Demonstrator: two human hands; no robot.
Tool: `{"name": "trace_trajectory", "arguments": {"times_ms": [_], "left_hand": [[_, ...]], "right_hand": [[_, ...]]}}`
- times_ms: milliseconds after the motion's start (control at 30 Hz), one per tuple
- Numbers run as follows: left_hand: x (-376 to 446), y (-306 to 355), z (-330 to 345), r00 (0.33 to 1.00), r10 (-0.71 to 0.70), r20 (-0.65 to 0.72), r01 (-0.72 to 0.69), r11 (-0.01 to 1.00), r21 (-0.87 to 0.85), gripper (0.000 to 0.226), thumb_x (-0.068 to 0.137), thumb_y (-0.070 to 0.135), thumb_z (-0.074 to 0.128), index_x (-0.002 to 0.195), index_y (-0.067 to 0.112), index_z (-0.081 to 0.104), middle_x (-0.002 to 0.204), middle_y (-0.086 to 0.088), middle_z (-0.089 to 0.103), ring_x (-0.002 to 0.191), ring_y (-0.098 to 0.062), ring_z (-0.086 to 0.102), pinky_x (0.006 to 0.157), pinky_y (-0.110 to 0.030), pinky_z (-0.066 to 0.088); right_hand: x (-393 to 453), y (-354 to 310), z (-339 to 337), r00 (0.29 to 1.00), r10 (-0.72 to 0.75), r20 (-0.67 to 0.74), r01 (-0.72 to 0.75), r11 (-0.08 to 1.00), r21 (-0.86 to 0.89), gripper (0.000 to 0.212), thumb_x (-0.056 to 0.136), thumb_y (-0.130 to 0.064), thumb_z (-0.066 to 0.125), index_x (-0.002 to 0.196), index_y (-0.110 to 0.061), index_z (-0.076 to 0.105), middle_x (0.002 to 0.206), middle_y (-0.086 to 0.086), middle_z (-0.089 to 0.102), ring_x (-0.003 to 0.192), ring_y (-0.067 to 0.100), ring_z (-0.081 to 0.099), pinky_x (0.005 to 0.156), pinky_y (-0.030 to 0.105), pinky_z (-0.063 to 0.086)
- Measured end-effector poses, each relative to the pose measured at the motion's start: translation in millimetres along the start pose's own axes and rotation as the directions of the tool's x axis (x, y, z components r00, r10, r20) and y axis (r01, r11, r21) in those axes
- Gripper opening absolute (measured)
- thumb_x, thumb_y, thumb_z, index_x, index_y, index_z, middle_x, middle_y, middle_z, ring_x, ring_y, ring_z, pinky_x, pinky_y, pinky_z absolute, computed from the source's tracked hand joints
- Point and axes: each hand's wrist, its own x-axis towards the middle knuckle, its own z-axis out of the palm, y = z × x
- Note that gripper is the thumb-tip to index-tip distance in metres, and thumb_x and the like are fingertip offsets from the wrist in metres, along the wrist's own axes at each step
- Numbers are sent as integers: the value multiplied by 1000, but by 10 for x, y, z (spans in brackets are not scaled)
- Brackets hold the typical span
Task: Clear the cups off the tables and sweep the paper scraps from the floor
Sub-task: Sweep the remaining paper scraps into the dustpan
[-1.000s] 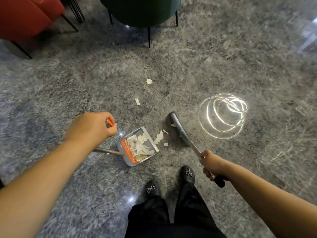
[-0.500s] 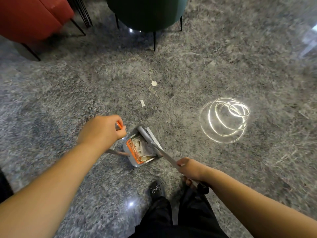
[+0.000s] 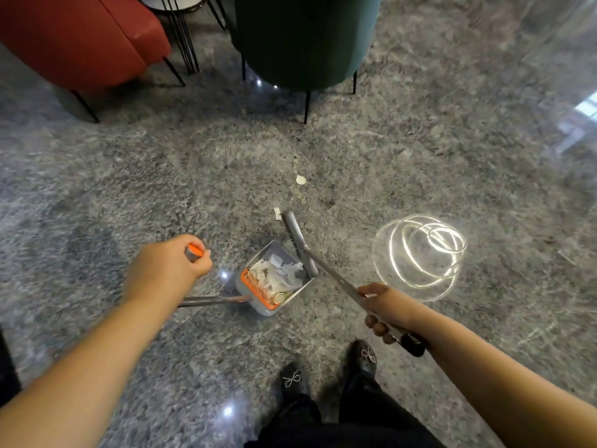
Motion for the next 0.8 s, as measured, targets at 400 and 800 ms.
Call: {"name": "trace_trajectory", "arguments": {"times_ms": [400, 800], "left_hand": [[719, 12, -75, 990, -112, -90, 113, 993, 15, 15, 77, 45, 69, 74, 31, 62, 58, 11, 62, 57, -21, 59, 53, -29, 46], [2152, 607, 82, 976, -218, -24, 218, 961, 170, 19, 77, 48, 70, 71, 38, 54, 59, 12, 54, 59, -23, 54, 56, -27, 44]], "right_hand": [[681, -843, -546, 995, -48, -88, 59, 991, 122, 19, 101, -20, 42, 119, -27, 45, 61, 10, 45, 31, 13, 38, 37, 16, 32], [2075, -2137, -1628, 998, 17, -68, -23, 996, -89, 19, 99, -26, 39, 86, -17, 50, 50, 5, 46, 32, 13, 38, 40, 18, 32]]}}
